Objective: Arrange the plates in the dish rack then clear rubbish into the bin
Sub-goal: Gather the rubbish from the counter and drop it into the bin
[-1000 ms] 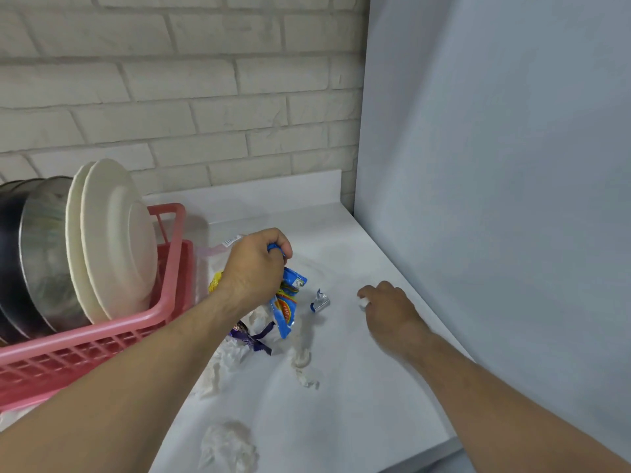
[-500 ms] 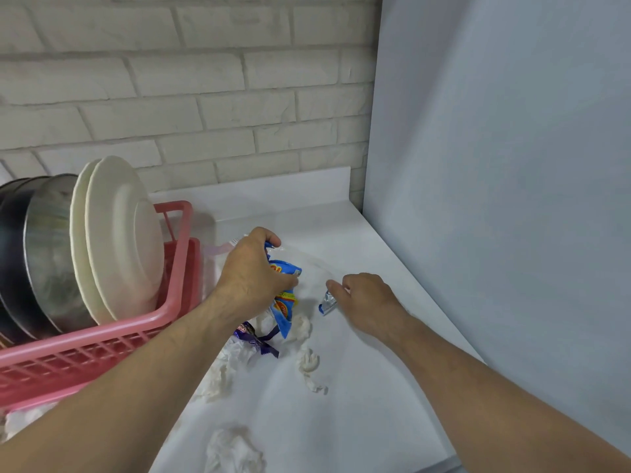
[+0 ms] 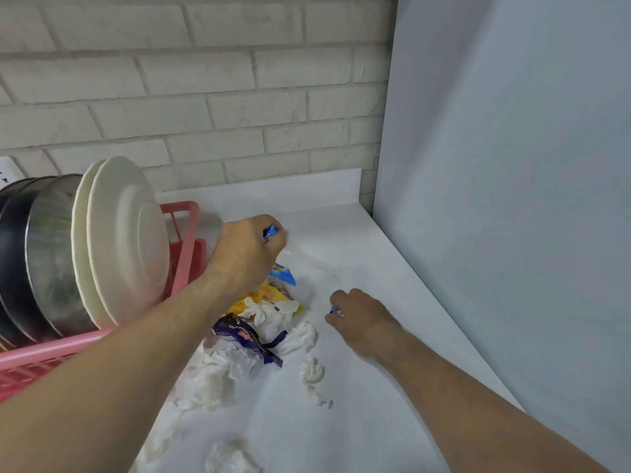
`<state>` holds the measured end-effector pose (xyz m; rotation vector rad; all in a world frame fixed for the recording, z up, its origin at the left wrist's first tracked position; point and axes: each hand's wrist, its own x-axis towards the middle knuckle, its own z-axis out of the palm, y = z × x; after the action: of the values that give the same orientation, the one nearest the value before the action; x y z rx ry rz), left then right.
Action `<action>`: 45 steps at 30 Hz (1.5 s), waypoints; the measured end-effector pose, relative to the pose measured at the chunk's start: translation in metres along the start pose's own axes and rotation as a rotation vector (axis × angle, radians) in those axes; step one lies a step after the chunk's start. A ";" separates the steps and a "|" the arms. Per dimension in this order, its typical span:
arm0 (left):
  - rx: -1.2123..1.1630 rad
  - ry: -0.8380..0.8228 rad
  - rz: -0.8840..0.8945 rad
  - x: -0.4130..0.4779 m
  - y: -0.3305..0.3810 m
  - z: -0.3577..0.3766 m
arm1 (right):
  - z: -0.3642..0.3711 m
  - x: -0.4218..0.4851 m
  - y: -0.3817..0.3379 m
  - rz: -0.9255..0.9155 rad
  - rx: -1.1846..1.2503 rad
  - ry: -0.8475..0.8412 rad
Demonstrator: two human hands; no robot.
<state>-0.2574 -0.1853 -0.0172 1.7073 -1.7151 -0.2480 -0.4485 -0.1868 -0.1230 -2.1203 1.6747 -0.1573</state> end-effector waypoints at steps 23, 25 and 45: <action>-0.035 -0.379 -0.048 -0.017 0.009 0.007 | -0.010 -0.030 0.024 0.075 0.225 0.103; -0.066 -0.309 0.006 -0.026 0.012 0.005 | -0.010 -0.036 0.021 0.074 0.230 0.127; 0.440 -0.756 0.203 -0.109 0.003 0.056 | -0.004 -0.085 0.016 0.025 0.291 0.155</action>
<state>-0.3040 -0.1013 -0.0934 1.8515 -2.6371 -0.4965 -0.4868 -0.1098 -0.1113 -1.9094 1.6479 -0.5368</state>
